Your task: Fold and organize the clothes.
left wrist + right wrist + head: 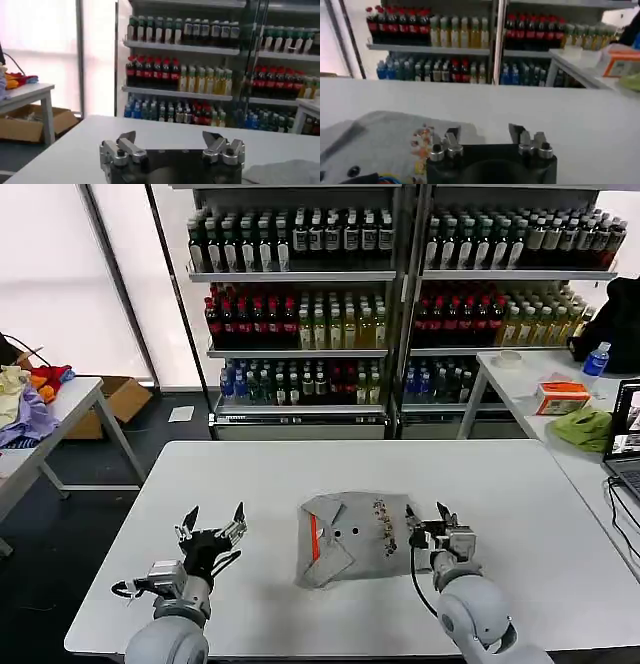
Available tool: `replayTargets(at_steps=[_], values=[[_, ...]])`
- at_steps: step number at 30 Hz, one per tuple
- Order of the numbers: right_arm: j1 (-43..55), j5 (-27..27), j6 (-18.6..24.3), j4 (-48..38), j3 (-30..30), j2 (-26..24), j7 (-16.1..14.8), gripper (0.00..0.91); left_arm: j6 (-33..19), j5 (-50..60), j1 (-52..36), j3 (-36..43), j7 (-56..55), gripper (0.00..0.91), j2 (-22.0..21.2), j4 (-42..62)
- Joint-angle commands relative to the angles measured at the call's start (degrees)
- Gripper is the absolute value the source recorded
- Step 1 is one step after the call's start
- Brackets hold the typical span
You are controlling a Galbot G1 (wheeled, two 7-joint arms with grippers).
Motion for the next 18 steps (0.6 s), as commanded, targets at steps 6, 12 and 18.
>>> replayTargets(at_steps=[6,12,18], values=[[0.6,-6.1,2.0,0.3,-6.1,5.2,-0.1,0.907,-0.1,0.1,1.3,0.4,0.0,0.907,-0.2,-0.7],[3.7,-9.6,6.7,-6.2,-9.0,8.1,1.0,0.907,-0.1,0.1,1.5,0.3,0.2,0.907,-0.2,-0.7],[7.2,-12.3,7.9,-12.2,-11.1,11.2,1.6,0.907,-0.1,0.0,1.8,-0.1,0.3,0.907,0.0,-0.7]])
